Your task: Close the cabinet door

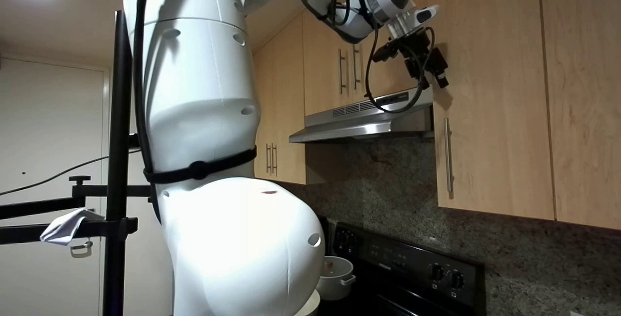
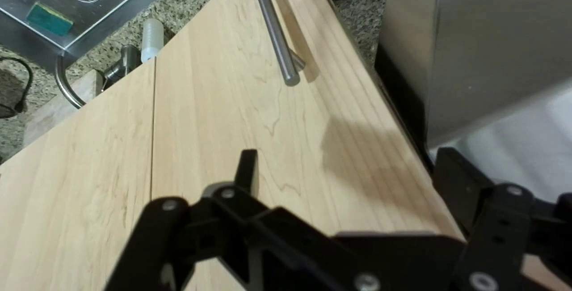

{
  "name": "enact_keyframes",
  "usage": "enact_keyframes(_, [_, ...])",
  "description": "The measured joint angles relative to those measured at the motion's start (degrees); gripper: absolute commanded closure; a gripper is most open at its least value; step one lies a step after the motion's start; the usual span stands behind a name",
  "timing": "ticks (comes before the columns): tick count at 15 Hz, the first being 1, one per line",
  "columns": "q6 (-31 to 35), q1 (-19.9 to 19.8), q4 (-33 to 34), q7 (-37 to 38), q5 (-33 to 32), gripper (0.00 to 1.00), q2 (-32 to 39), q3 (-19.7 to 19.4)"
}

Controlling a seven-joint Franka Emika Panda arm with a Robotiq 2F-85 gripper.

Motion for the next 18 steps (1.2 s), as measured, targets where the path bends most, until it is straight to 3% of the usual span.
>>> enact_keyframes(7, [-1.7, 0.6, -3.6, 0.6, -0.6, 0.00, -2.9, -0.9])
enact_keyframes(18, [-5.6, 4.5, -29.3, -9.5, 1.7, 0.00, -19.9, -1.9])
